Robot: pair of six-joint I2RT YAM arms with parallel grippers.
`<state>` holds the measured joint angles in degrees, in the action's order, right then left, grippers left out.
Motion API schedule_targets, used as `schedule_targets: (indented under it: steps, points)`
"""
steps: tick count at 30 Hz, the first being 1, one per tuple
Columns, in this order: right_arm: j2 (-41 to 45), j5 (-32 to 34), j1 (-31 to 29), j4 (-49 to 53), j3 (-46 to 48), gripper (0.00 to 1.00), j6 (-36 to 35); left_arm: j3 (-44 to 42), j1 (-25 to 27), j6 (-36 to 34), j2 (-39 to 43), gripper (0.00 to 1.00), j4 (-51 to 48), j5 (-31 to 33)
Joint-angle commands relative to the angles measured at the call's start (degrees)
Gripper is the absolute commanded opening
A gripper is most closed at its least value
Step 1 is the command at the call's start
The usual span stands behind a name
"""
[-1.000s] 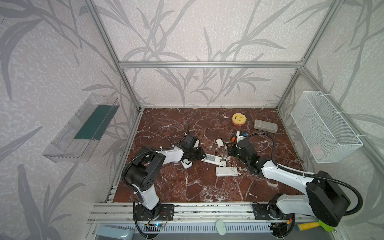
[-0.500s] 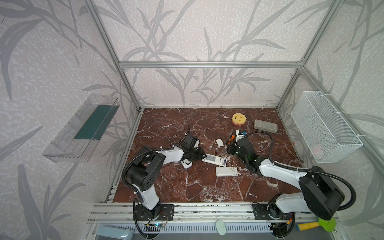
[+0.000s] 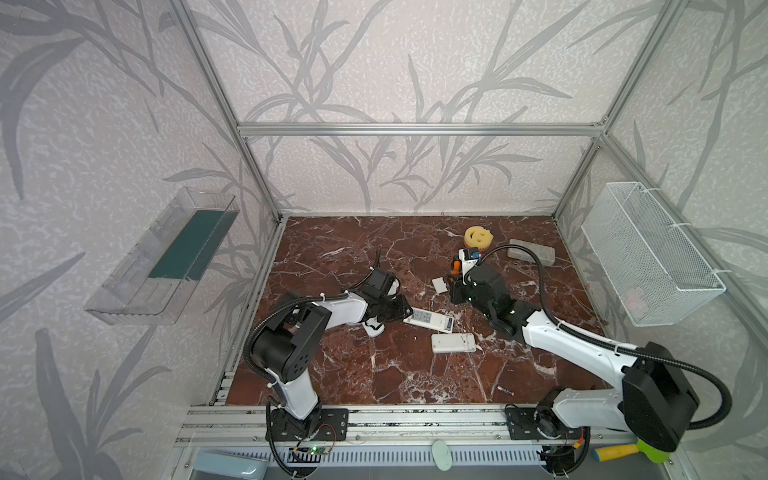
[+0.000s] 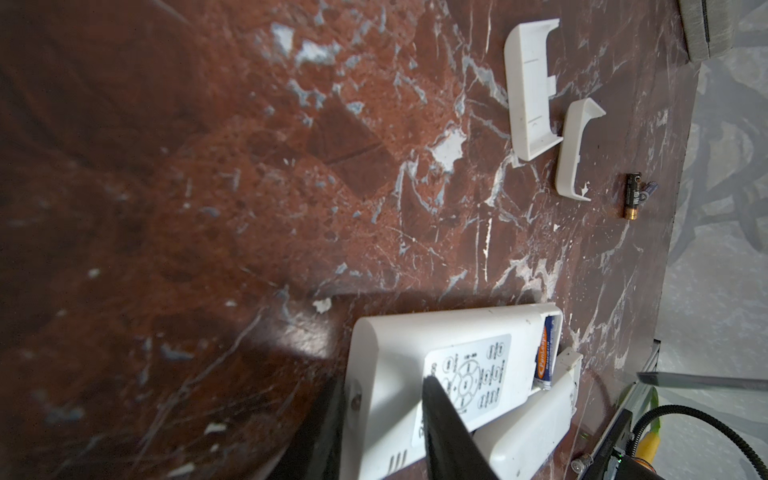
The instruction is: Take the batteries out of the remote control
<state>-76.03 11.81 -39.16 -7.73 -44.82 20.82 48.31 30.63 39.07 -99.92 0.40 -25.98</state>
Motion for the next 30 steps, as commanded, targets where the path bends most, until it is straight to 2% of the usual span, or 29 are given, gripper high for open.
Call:
schedule_targets:
  steps: [1, 6, 11, 21, 30]
  points:
    - [-3.0, 1.6, -1.5, 4.1, -2.6, 0.00, -4.7, -0.6, 0.6, -0.2, -1.9, 0.35, -5.0, 0.2]
    - [-7.5, 2.0, -2.7, 7.7, -6.0, 0.00, -6.2, -0.7, 0.7, -0.4, -1.9, 0.35, -5.2, 0.2]
    - [-9.6, 4.9, -5.0, 10.8, -8.2, 0.00, -8.7, -0.6, 0.6, -0.5, -2.1, 0.35, -5.2, 0.2]
    - [-13.9, 5.7, -7.2, 13.7, -11.0, 0.00, -10.9, -0.9, 0.6, -0.6, -2.5, 0.35, -5.2, 0.3]
    - [-18.7, 15.3, -12.5, 17.9, -14.6, 0.00, -20.6, -1.3, 0.6, -0.4, -2.5, 0.35, -4.6, 0.4]
